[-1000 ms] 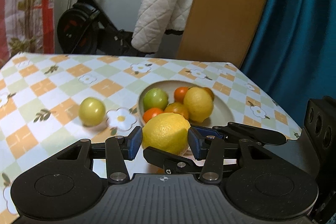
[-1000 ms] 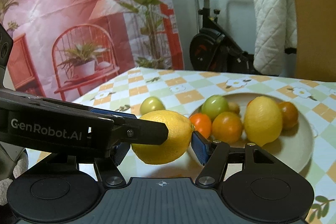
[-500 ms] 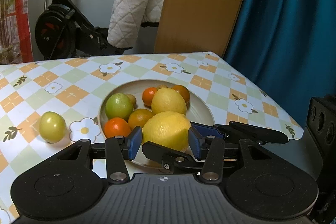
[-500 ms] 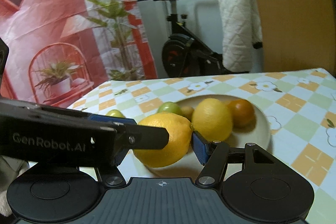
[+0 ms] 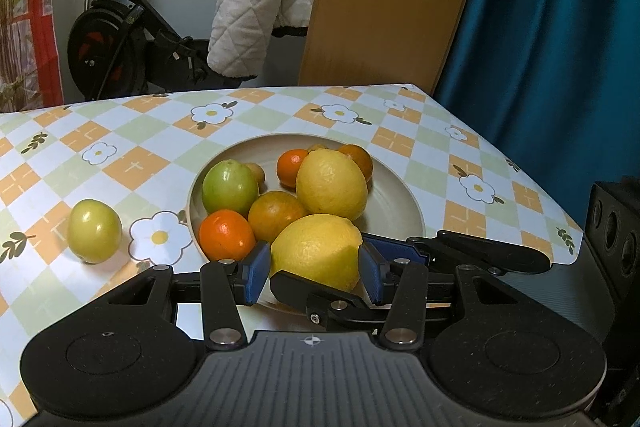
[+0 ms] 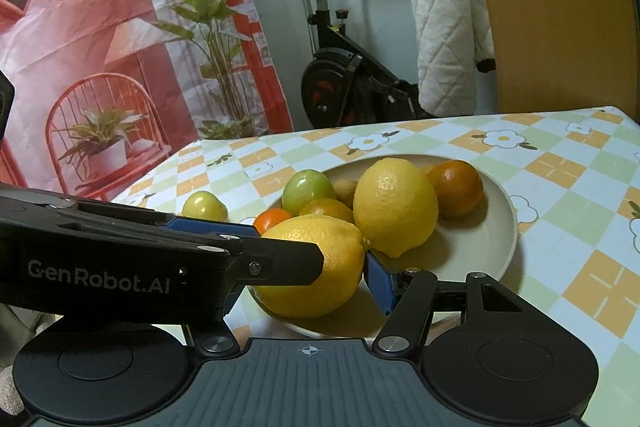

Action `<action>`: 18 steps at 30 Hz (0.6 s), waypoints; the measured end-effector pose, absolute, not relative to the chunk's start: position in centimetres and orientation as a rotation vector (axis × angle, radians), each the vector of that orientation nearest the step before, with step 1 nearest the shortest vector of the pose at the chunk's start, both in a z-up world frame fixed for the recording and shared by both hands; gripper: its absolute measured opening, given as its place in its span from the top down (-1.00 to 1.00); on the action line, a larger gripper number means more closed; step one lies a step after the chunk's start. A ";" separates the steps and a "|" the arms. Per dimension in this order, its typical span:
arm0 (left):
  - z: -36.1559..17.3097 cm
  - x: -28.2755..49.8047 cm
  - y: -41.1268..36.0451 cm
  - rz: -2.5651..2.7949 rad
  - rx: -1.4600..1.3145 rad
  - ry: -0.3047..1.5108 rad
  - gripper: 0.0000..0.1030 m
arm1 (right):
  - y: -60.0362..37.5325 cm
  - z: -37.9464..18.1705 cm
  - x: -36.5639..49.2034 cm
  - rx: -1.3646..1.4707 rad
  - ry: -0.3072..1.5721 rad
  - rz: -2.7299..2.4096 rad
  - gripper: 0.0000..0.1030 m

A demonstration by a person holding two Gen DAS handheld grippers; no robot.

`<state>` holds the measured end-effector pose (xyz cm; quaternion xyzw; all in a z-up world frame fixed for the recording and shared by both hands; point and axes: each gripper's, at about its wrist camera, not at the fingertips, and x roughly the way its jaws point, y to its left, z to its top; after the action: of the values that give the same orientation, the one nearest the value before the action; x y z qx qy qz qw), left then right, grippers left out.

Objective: Organize fruits
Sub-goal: 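Carry the large pale lemon onto the plate and open the left tool, then move the left tool back to the pale green round fruit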

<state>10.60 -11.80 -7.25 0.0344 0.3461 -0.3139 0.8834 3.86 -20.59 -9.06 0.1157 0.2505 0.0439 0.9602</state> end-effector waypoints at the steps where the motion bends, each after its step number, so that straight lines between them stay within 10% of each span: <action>1: -7.2 10.6 -11.8 -0.651 0.075 0.718 0.02 | -20.5 -9.1 3.9 0.232 0.512 0.085 -0.14; 18: -5.4 11.4 -6.2 -0.555 -0.032 0.677 0.02 | -19.7 -7.4 3.2 0.151 0.481 0.030 -0.26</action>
<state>11.38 -6.17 -5.45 -0.0153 0.3279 -0.2689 0.9055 3.18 -19.69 -7.37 0.0745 0.2377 0.0147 0.9684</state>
